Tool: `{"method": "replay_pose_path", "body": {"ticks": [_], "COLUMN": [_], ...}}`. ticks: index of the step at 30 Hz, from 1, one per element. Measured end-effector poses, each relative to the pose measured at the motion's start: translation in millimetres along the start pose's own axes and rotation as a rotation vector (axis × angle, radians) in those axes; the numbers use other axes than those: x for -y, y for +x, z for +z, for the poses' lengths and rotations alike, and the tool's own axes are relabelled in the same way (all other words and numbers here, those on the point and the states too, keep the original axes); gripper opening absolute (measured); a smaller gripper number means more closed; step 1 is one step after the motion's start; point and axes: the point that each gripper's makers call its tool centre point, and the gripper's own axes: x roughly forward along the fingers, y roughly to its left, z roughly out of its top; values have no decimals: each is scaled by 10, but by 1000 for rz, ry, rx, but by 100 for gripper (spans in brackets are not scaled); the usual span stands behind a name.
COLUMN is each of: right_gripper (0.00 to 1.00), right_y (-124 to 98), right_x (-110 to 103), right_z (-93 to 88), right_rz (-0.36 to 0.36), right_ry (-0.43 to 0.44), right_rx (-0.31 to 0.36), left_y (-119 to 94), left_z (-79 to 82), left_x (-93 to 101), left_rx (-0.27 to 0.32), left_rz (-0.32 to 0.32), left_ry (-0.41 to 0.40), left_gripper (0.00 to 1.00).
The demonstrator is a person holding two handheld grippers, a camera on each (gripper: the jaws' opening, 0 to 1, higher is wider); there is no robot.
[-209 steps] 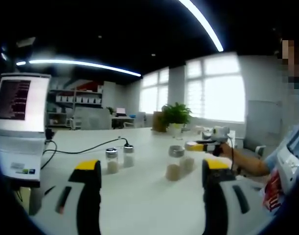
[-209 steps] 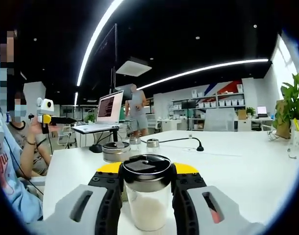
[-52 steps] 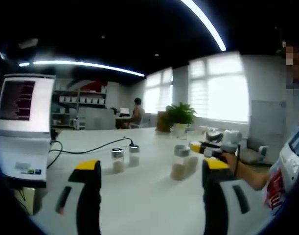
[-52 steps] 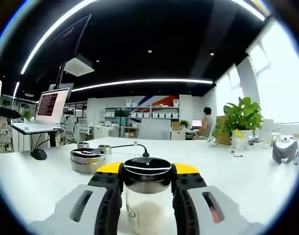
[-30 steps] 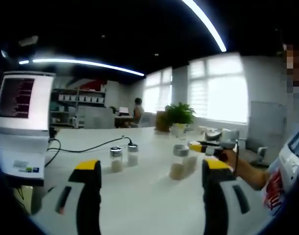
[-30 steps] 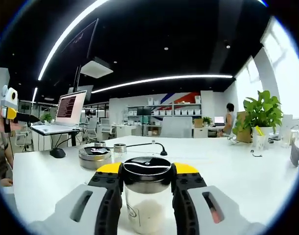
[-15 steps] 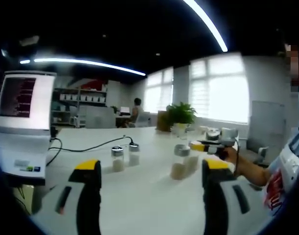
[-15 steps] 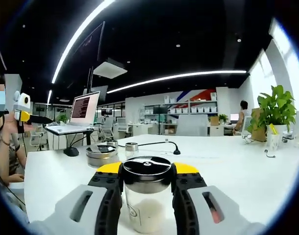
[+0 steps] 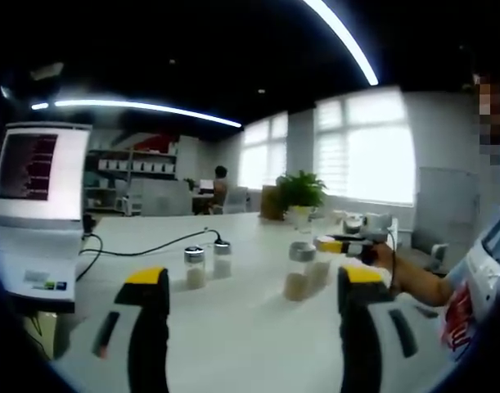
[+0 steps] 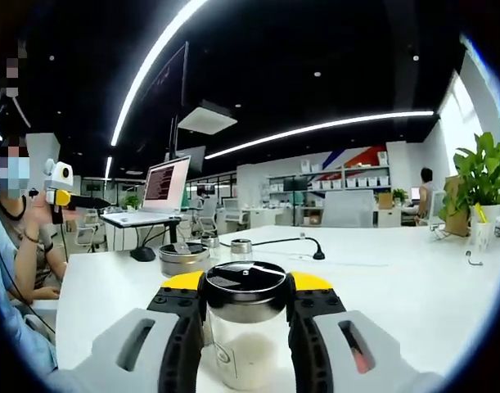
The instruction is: Rotate the seasoning bottle until the label or dispensing opening points toward the visible target arrow and the bottle remains upright within the marked orientation range
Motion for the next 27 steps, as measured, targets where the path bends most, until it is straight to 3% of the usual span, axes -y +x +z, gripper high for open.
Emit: {"method": "replay_pose_path", "body": {"ticks": [11,27], "right_gripper": [38,38], "right_y": [12,37], "right_x": [-22,-37], "right_z": [9,2], "right_rz": [84,120], "right_ry": [6,12], "right_rx": [-2,-5], "left_y": [-11,-4], "left_z": [7,-2], "left_x": [37,39], "left_rx": [0,-6], "left_rz": [-4,-3], "left_ry": [3,0], "left_gripper": [90,90]}}
